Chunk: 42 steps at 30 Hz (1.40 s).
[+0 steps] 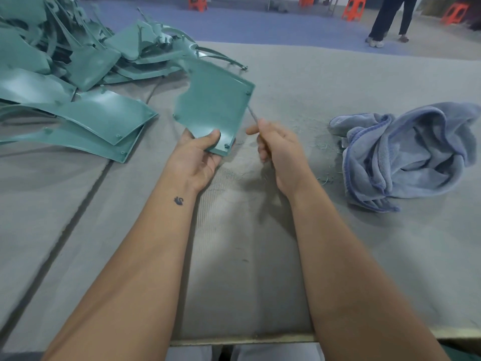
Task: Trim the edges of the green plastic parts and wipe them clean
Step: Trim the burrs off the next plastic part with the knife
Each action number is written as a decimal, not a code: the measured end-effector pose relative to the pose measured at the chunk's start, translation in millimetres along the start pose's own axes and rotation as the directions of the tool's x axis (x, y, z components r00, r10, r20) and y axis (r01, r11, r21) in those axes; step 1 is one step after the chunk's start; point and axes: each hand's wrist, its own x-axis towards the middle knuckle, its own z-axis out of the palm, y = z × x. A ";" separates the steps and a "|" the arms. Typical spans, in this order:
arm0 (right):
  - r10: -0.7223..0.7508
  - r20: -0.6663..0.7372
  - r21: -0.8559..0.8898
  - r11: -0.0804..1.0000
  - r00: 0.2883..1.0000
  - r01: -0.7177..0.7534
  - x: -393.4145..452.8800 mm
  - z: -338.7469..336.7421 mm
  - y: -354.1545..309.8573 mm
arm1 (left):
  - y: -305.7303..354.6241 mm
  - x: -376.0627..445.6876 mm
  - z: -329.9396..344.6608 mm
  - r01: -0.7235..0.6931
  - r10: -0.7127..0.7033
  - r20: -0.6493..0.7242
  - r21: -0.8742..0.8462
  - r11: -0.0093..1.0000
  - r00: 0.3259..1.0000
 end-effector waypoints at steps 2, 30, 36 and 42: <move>-0.017 0.006 -0.032 0.999 1.000 0.017 -1.9 1.9 -2.1 | 0.4 0.7 -0.4 -0.040 0.040 0.006 0.002 0.999 0.999; 0.033 0.133 -0.030 0.999 0.991 -0.030 1.7 -1.7 0.8 | 4.3 -3.5 2.7 -0.018 0.016 0.010 0.242 0.970 1.000; 0.038 0.073 0.008 0.999 0.997 -0.039 3.9 -5.7 -1.8 | 6.4 -6.9 2.8 0.012 -0.017 0.013 0.315 0.949 1.000; 0.112 -0.168 0.220 0.973 0.979 -0.074 8.0 -6.5 -1.7 | 8.1 -9.0 1.2 0.037 -0.054 0.038 0.353 0.935 0.998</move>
